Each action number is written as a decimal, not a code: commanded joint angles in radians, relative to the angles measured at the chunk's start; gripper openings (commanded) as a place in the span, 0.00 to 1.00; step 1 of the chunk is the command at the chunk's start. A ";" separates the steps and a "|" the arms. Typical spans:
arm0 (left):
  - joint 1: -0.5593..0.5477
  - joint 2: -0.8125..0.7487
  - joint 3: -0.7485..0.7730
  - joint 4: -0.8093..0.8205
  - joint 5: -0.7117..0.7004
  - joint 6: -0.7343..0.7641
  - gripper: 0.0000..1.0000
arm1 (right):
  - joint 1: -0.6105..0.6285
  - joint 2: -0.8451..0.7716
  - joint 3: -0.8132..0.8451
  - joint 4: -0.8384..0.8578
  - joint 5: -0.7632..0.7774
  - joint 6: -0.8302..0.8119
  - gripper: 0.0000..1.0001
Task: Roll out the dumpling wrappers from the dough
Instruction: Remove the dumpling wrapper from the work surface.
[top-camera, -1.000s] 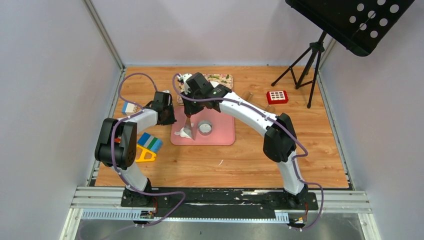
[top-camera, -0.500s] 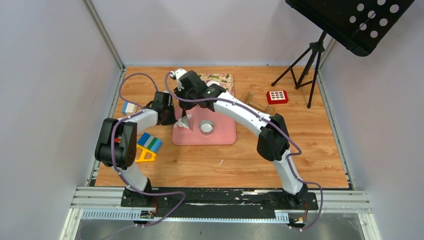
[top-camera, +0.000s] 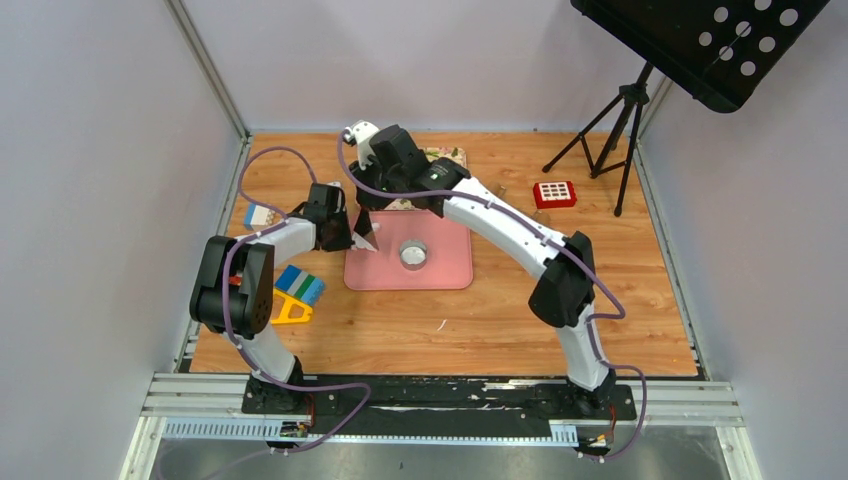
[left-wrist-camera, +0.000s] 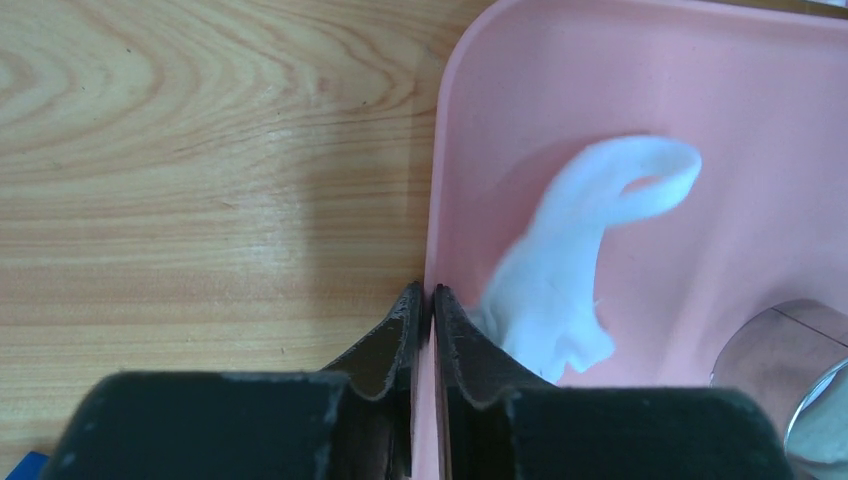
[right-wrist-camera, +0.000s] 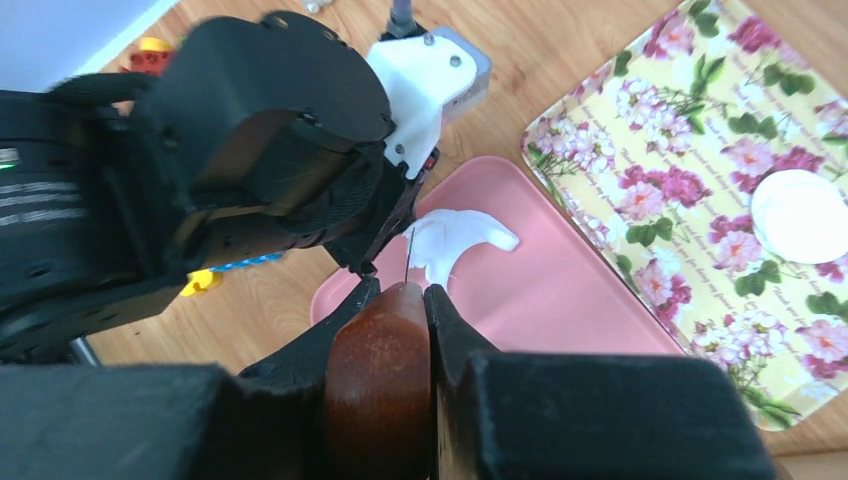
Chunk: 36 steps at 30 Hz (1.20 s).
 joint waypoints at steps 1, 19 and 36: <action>-0.012 -0.022 0.000 -0.070 0.007 0.002 0.17 | 0.001 -0.124 -0.022 0.037 -0.029 -0.031 0.00; 0.009 -0.172 0.082 -0.121 0.014 0.045 0.54 | -0.212 -0.452 -0.292 0.029 -0.314 -0.034 0.00; -0.162 -0.030 0.420 -0.318 0.179 0.332 0.71 | -0.672 -0.702 -0.817 0.245 -0.703 0.055 0.00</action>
